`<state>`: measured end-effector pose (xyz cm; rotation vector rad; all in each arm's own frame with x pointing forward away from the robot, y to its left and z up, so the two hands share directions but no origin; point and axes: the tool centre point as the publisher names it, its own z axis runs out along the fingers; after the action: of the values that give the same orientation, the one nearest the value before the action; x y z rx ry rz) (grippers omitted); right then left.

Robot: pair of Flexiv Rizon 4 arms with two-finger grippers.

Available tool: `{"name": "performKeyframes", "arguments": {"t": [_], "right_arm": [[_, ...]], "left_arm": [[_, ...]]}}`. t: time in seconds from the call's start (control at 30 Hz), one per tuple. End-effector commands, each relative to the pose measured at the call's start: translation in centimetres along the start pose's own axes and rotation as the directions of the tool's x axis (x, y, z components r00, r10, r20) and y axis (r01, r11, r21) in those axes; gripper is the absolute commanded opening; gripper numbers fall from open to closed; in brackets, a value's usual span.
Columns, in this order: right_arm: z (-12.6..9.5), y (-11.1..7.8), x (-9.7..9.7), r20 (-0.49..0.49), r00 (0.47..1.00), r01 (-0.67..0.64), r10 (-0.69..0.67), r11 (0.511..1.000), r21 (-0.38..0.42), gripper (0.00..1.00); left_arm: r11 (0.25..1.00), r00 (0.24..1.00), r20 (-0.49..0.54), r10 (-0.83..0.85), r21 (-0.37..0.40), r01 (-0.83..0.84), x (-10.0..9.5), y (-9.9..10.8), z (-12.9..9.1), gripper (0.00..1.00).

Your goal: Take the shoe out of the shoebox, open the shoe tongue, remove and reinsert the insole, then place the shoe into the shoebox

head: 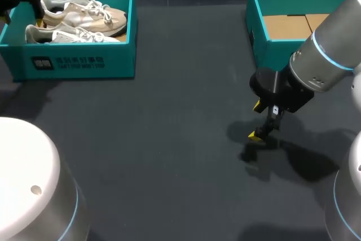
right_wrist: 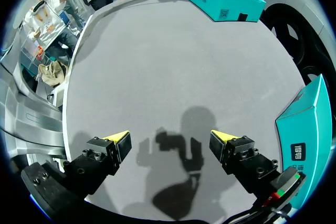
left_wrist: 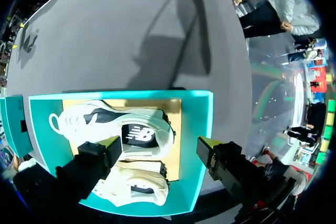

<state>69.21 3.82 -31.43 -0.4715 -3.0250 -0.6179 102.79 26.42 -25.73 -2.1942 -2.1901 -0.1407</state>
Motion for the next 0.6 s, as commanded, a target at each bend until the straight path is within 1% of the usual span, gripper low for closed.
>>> {"name": "performKeyframes", "arguments": {"t": [0.03, 0.07, 0.47, 0.53, 0.6], "right_arm": [[0.1, -0.1, 0.2, 0.003, 1.000, 0.000, 0.000, 1.000, 0.000, 1.00], [0.1, -0.1, 0.2, 0.003, 1.000, 0.000, 0.000, 1.000, 0.000, 1.00], [0.1, -0.1, 0.2, 0.003, 1.000, 0.000, 0.000, 1.000, 0.000, 1.00], [0.1, -0.1, 0.2, 0.003, 1.000, 0.000, 0.000, 1.000, 0.000, 1.00], [0.1, -0.1, 0.2, 0.003, 1.000, 0.000, 0.000, 1.000, 0.000, 1.00]], "left_arm": [[1.000, 1.000, 0.004, 0.002, 0.009, -0.002, 0.3, 0.7, 0.8, 0.94], [1.000, 1.000, 0.009, 0.003, 0.024, -0.004, 0.3, 0.8, 1.1, 0.93], [0.999, 1.000, 0.002, 0.012, 0.042, -0.012, 0.7, 2.2, 3.8, 0.91], [0.999, 1.000, 0.001, 0.013, 0.045, -0.014, 0.6, 2.3, 4.2, 0.89], [0.999, 1.000, 0.002, 0.013, 0.049, -0.013, 0.6, 2.4, 4.6, 0.84]]}}
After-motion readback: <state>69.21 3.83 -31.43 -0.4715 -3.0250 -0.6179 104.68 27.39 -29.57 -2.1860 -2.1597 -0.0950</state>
